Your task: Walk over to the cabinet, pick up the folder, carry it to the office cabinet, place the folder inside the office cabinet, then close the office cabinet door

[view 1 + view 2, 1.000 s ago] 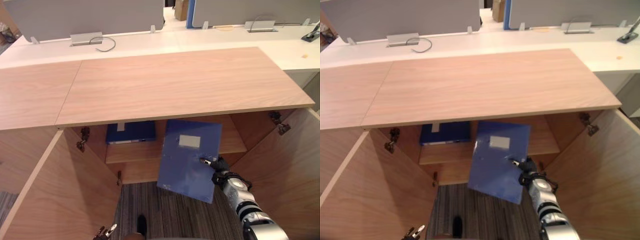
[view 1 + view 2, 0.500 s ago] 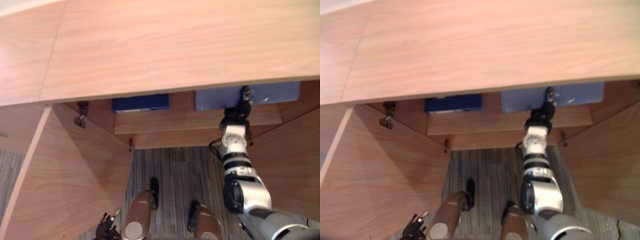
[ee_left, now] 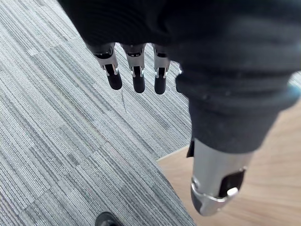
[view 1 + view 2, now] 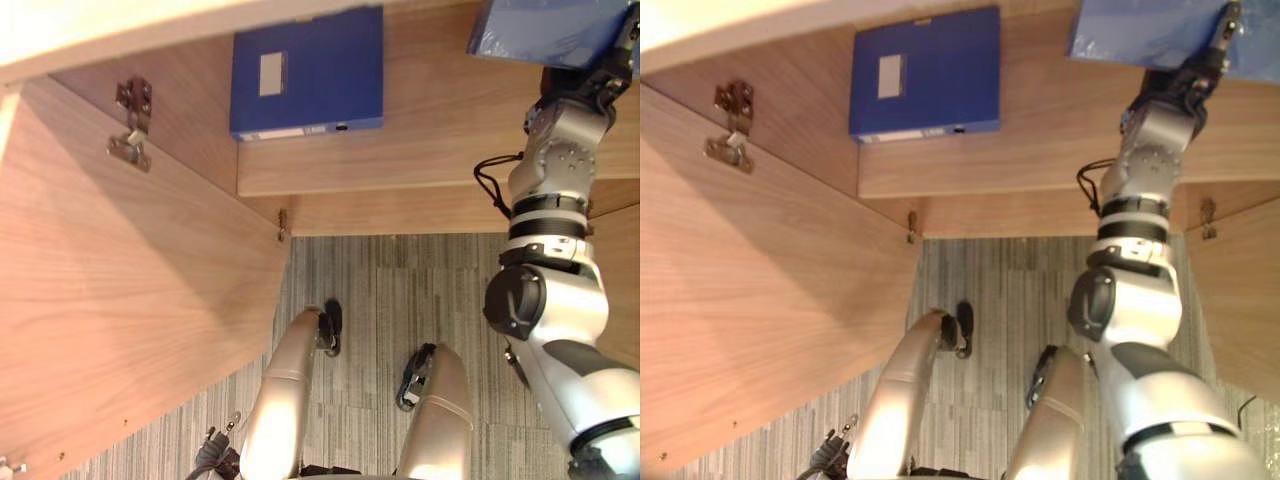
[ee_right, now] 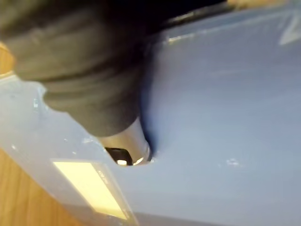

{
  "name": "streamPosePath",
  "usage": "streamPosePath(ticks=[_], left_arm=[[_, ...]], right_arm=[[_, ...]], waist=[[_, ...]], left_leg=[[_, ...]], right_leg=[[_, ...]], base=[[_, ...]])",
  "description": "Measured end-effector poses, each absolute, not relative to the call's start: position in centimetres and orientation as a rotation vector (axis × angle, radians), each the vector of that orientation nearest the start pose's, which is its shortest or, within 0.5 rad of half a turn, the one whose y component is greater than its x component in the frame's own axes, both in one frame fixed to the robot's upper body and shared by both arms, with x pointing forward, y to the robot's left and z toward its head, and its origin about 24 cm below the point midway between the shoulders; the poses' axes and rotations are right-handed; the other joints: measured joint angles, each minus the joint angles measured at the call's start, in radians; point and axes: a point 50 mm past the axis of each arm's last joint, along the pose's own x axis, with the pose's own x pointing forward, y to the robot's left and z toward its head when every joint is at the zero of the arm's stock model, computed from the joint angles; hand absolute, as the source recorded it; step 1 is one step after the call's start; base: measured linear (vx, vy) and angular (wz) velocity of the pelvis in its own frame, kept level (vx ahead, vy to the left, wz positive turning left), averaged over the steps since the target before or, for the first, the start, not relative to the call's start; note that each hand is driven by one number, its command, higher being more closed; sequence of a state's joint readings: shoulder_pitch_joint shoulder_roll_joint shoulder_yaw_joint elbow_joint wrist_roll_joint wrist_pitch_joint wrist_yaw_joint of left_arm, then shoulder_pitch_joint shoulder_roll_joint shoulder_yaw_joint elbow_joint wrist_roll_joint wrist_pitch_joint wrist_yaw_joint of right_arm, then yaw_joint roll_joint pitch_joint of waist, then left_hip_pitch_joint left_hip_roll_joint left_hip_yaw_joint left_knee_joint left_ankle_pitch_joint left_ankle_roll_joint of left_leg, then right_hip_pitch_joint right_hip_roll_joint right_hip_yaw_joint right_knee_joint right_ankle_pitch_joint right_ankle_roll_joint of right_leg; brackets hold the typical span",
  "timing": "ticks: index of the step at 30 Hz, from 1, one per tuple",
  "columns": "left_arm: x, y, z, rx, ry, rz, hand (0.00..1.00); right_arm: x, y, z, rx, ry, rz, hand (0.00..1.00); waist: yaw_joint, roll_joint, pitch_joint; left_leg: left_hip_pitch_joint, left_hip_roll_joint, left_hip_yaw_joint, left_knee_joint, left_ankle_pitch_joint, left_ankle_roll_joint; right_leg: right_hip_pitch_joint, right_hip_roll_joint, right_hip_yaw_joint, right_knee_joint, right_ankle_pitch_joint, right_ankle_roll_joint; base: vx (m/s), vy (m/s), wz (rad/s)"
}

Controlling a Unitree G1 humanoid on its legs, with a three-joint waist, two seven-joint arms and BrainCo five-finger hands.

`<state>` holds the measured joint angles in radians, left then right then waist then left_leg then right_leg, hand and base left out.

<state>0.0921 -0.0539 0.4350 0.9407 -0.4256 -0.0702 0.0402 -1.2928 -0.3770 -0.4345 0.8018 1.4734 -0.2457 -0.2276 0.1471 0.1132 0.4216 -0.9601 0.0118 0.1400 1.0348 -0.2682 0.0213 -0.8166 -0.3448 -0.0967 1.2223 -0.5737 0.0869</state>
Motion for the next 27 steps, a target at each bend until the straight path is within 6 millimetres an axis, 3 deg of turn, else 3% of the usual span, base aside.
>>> streamPosePath(ticks=[4, 9, 12, 16, 24, 25, 27], left_arm=[[11.0, 19.7, -15.2, -0.594, 0.856, 0.668, 0.0], [13.8, 19.4, -14.1, -0.606, 0.78, 0.631, 0.0], [14.2, 19.7, -13.7, -0.61, 0.752, 0.641, 0.0], [14.3, 19.8, -13.6, -0.611, 0.749, 0.654, 0.0], [15.1, 20.0, -13.0, -0.614, 0.706, 0.644, 0.0], [15.2, 20.0, -13.0, -0.614, 0.704, 0.643, 0.0], [15.2, 20.0, -12.9, -0.612, 0.705, 0.642, 0.0]], right_arm=[[39.7, -26.5, 31.1, 1.57, -0.533, -0.167, 1.0], [39.7, -27.9, 30.7, 1.458, -0.442, -0.224, 1.0], [39.0, -28.9, 32.3, 1.468, -0.498, -0.213, 1.0], [38.3, -30.1, 32.9, 1.478, -0.542, -0.232, 1.0], [38.1, -30.2, 33.4, 1.512, -0.572, -0.229, 1.0], [38.1, -30.2, 33.4, 1.517, -0.581, -0.233, 0.0], [37.9, -30.1, 33.7, 1.564, -0.615, -0.226, 0.0]], waist=[[0.013, 0.005, 0.002], [0.024, 0.031, 0.018], [0.031, 0.032, 0.02], [0.03, 0.033, 0.02], [0.032, 0.033, 0.02], [0.032, 0.033, 0.02], [0.034, 0.039, 0.023]], left_leg=[[-0.091, -0.011, -0.017, 0.023, 0.029, 0.006], [-0.189, -0.052, -0.035, 0.018, 0.076, 0.001], [-0.213, -0.061, -0.041, 0.012, 0.094, -0.003], [-0.236, -0.067, -0.042, -0.002, 0.111, -0.009], [-0.243, -0.068, -0.045, -0.005, 0.115, -0.011], [-0.243, -0.068, -0.045, -0.005, 0.116, -0.011], [-0.243, -0.069, -0.045, -0.005, 0.118, -0.008]], right_leg=[[-0.085, -0.008, -0.004, 0.046, -0.002, -0.004], [-0.187, -0.043, -0.008, 0.102, -0.009, -0.015], [-0.214, -0.051, -0.008, 0.12, -0.012, -0.02], [-0.243, -0.056, -0.008, 0.125, -0.011, -0.022], [-0.251, -0.056, -0.01, 0.129, -0.011, -0.022], [-0.251, -0.056, -0.01, 0.129, -0.011, -0.022], [-0.251, -0.056, -0.01, 0.129, -0.011, -0.022]], base=[[-0.05, -0.031, 0.2], [-0.05, -0.044, 0.3], [-0.04, -0.057, 0.17], [-0.02, -0.072, 0.09], [0.03, -0.072, 0.02], [0.05, -0.058, 0.01], [0.05, -0.057, 0.01]])
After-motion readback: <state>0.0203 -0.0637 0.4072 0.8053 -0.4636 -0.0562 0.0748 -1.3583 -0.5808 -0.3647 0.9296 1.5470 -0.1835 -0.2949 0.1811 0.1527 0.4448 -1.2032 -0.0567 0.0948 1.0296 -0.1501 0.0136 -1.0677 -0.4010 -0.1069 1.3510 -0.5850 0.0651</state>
